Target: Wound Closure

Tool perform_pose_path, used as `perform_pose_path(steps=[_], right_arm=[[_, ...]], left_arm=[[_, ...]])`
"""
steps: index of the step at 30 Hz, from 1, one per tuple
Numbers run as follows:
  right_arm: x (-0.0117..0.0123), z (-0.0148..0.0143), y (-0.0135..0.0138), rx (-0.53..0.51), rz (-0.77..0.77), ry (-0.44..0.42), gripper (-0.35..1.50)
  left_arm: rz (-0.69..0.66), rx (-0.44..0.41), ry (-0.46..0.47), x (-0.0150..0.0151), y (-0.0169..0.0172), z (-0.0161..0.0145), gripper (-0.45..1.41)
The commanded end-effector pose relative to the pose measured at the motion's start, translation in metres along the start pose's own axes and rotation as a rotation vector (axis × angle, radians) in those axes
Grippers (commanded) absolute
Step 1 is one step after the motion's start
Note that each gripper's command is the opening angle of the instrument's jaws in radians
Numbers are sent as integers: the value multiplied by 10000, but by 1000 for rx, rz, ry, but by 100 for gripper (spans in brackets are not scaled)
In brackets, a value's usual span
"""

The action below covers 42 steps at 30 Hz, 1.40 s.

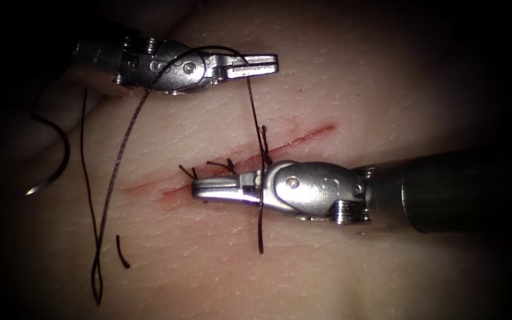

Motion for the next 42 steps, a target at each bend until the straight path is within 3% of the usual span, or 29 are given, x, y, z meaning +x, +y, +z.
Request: perform_pose_path(steps=[1,9,23,39,41,42], right_arm=[[-2,7,-5,3,-8,4,-35],[17,-1,10,-33,-8,23,-35],[10,-31,24,-211,16,24,-35],[12,-45,43,-349,109,31,-35],[11,-43,44,-372,126,10,-15],[11,-43,45,-373,125,-7,-15]], left_arm=[[-2,-1,-3,-11,6,5,-45],[-22,1,-10,-37,29,-8,-45],[-61,48,51,-43,59,-42,-45],[-82,63,39,-74,134,-28,-45],[-84,61,41,-75,140,-25,-45],[-83,60,42,-74,142,-24,-45]])
